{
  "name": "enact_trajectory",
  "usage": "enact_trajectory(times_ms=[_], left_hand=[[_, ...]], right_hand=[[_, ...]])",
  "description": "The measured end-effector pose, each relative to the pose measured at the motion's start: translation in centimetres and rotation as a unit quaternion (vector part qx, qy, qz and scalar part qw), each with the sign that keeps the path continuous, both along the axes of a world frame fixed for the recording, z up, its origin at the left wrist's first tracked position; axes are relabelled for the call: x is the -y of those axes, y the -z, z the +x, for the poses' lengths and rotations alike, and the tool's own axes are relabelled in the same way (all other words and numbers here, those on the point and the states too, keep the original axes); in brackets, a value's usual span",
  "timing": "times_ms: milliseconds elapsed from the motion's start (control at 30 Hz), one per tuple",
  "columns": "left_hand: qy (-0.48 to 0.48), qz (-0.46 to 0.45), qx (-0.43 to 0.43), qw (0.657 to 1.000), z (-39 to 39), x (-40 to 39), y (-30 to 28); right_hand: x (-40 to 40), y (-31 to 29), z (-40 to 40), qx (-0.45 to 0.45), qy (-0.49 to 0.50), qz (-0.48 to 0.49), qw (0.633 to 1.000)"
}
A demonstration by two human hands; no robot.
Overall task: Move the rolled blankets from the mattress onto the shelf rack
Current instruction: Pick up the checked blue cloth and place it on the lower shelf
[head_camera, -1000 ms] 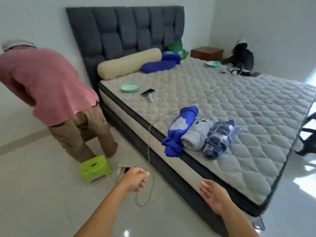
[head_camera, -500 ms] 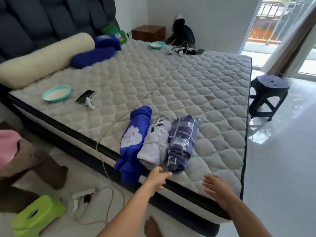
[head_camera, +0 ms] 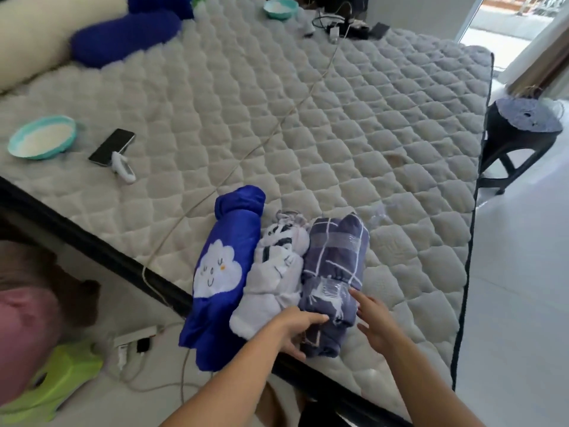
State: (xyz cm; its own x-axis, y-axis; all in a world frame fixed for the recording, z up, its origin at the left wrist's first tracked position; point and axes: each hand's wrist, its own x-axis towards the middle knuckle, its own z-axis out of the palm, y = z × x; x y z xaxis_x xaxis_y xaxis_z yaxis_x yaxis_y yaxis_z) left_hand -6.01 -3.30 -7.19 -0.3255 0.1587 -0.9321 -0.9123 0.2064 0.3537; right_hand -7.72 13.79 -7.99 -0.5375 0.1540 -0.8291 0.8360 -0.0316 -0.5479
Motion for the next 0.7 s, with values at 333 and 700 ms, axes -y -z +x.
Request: enact_trajectory(times_ms=[333,700], left_hand=[[0.020,-0.032,0.109,0.993,-5.3,-1.9,0.9],[-0.012,-0.041,0.041,0.998,-4.6,-2.3,-0.8]], right_hand=[[-1.1,4.8,-10.4,0.004,-0.095,-0.030,0.995],[-1.2,2.0,-9.9,-0.033,0.005,-0.018,0.999]])
